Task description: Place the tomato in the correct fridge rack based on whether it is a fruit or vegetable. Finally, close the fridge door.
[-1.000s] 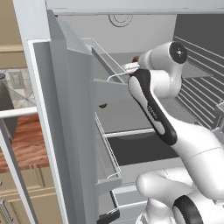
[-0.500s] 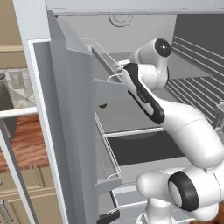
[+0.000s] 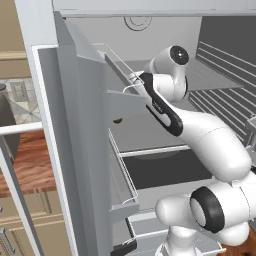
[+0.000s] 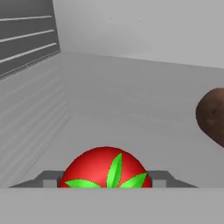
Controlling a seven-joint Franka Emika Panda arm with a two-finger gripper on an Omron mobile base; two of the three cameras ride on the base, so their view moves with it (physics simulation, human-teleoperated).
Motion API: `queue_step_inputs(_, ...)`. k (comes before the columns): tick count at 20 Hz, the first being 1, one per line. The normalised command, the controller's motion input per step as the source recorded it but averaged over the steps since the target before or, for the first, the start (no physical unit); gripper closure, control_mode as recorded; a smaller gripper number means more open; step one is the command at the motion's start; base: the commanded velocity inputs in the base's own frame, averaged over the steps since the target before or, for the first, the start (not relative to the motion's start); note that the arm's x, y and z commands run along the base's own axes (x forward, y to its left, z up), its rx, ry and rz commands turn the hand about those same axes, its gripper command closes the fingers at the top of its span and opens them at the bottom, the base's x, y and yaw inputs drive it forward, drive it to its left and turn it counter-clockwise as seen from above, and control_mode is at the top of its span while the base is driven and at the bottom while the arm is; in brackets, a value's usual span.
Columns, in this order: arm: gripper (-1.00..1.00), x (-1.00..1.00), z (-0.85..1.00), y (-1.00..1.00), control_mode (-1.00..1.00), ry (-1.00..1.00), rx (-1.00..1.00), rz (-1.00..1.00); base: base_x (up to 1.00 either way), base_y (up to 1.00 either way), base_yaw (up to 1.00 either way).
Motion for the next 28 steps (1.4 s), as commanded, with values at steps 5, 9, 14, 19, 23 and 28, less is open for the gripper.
queue_step_inputs(5,1.0,0.48,0.0,0.01,-1.0,0.13,0.0,0.0,0.0,0.0,0.0)
queue_step_inputs(9,1.0,0.62,-0.01,0.07,-1.0,0.13,0.0,0.0,0.0,0.0,0.0)
queue_step_inputs(14,1.0,0.54,-0.31,0.06,-1.0,0.05,-0.03,0.0,0.0,0.0,0.0)
queue_step_inputs(19,-1.0,0.03,-0.27,0.0,-1.0,-0.01,-0.03,0.0,0.0,0.0,0.0)
queue_step_inputs(23,-1.0,-0.02,0.0,0.0,-1.0,-0.03,0.0,0.0,0.0,0.0,0.0)
queue_step_inputs(28,-1.0,-0.31,0.09,0.0,-1.0,-0.18,0.0,-0.01,0.0,0.0,0.0)
